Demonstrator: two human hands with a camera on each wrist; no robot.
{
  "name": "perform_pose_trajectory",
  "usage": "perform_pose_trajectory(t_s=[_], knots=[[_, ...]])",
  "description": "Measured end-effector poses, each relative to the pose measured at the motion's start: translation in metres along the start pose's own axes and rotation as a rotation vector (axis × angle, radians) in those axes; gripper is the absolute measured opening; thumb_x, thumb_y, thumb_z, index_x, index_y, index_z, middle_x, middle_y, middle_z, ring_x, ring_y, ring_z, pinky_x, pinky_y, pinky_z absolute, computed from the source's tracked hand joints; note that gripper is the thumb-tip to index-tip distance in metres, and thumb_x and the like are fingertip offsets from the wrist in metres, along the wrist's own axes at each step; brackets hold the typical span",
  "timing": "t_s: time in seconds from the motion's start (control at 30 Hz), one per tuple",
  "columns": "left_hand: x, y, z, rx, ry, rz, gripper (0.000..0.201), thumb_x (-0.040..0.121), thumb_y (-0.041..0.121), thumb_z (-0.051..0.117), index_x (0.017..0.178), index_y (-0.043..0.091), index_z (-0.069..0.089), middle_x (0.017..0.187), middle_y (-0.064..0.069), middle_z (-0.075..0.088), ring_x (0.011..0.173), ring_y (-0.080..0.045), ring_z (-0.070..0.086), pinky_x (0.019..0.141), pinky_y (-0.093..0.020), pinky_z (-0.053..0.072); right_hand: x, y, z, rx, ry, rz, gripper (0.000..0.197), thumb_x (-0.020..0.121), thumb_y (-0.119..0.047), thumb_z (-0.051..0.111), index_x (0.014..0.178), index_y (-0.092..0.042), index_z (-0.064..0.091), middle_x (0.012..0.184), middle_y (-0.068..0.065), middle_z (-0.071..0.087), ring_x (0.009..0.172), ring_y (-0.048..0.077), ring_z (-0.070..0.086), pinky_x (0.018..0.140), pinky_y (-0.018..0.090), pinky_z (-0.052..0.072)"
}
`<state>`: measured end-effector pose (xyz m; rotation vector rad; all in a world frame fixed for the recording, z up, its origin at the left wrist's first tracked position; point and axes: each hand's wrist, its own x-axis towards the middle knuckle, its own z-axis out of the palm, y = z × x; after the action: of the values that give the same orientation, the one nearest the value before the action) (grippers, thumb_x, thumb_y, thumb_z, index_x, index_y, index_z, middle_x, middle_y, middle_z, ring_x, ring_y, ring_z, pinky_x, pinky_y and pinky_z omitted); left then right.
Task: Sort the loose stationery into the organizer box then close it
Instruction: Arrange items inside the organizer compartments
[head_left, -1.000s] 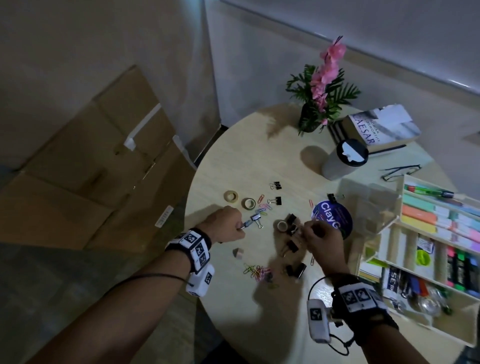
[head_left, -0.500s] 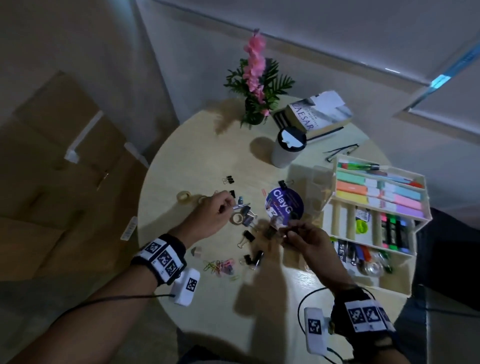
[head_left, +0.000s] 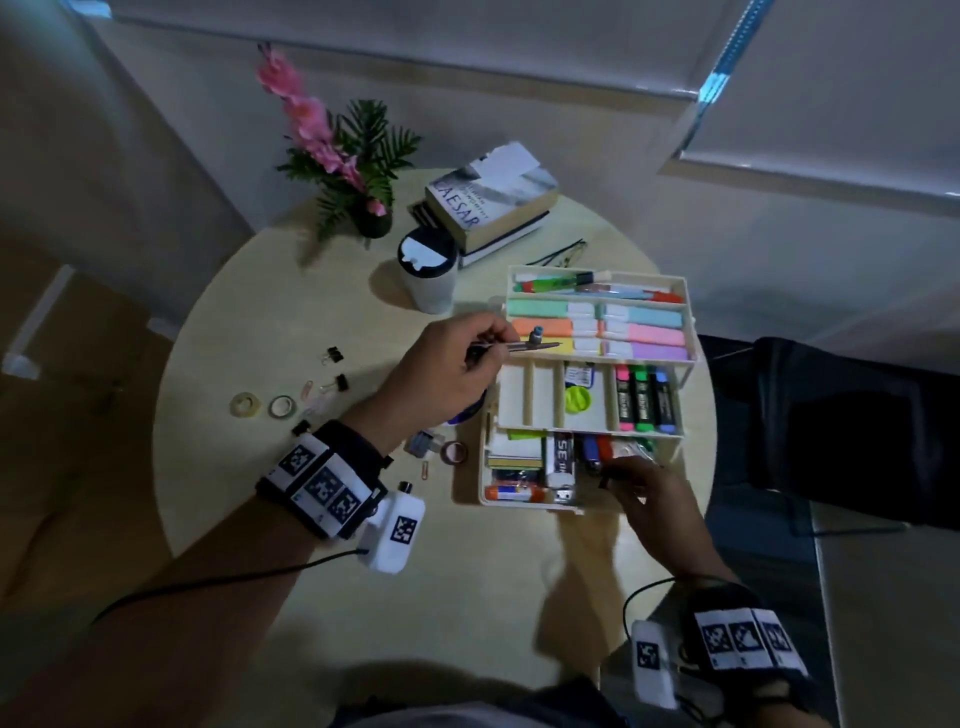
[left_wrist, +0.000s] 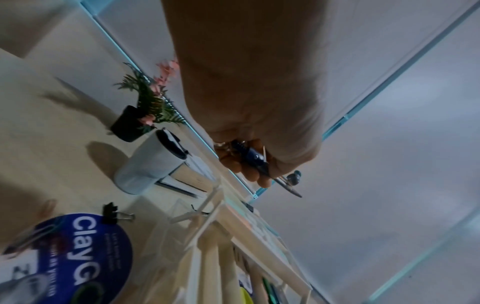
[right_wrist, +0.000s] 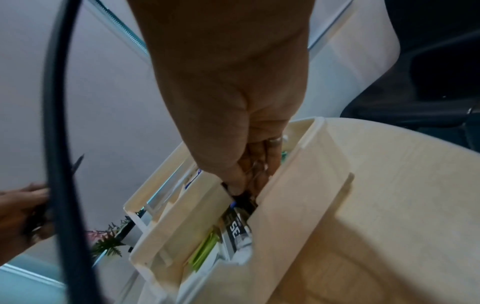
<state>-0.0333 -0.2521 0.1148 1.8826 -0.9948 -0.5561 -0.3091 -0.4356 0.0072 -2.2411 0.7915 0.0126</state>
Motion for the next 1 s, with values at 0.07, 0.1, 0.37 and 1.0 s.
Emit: perform_pose_trajectory(t_s=[0.07,0.1,0.37,1.0], knots=[[0.011,0.013,0.012,0.039,-0.001,0.027,0.014,0.101,0.011,0.062,0.112,0.013,0.070,0.107,0.001,0.073,0.099,-0.013,0.069,0.087,-0.035,0.058,0.000,0.008,-0.012,-0.116,0.016,0.013,0.026,0.094,-0.008,0.067,0.105,-0.030,0.075,0.100,-0.012,0.076,0.091,0.011,0.071,0.079,0.035,0.058],[0.017,0.018,0.018,0.057,0.004,0.039,0.014,0.101,0.010,0.062,0.111,0.013,0.070,0.109,0.001,0.073,0.100,-0.012,0.068,0.087,-0.033,0.057,0.000,0.012,-0.017,-0.193,-0.006,0.017,0.026,0.093,-0.007,0.065,0.102,-0.030,0.075,0.098,-0.009,0.076,0.088,0.016,0.071,0.075,0.035,0.056],[0.067,0.020,0.060,0.261,0.063,0.043,0.016,0.096,0.007,0.066,0.108,0.014,0.075,0.104,0.000,0.066,0.098,-0.014,0.064,0.089,-0.031,0.055,0.009,0.027,-0.028,-0.435,-0.372,-0.085,0.038,0.096,-0.011,0.052,0.124,-0.029,0.071,0.116,0.006,0.076,0.103,0.031,0.073,0.085,0.034,0.055],[0.082,0.021,0.076,0.328,0.061,-0.042,0.014,0.094,0.013,0.070,0.103,0.019,0.078,0.103,0.002,0.073,0.097,-0.017,0.064,0.087,-0.041,0.056,0.032,0.025,-0.071,-0.060,-0.226,-0.109,0.021,0.093,-0.016,0.067,0.110,-0.021,0.078,0.096,0.001,0.079,0.086,0.024,0.071,0.071,0.036,0.054]])
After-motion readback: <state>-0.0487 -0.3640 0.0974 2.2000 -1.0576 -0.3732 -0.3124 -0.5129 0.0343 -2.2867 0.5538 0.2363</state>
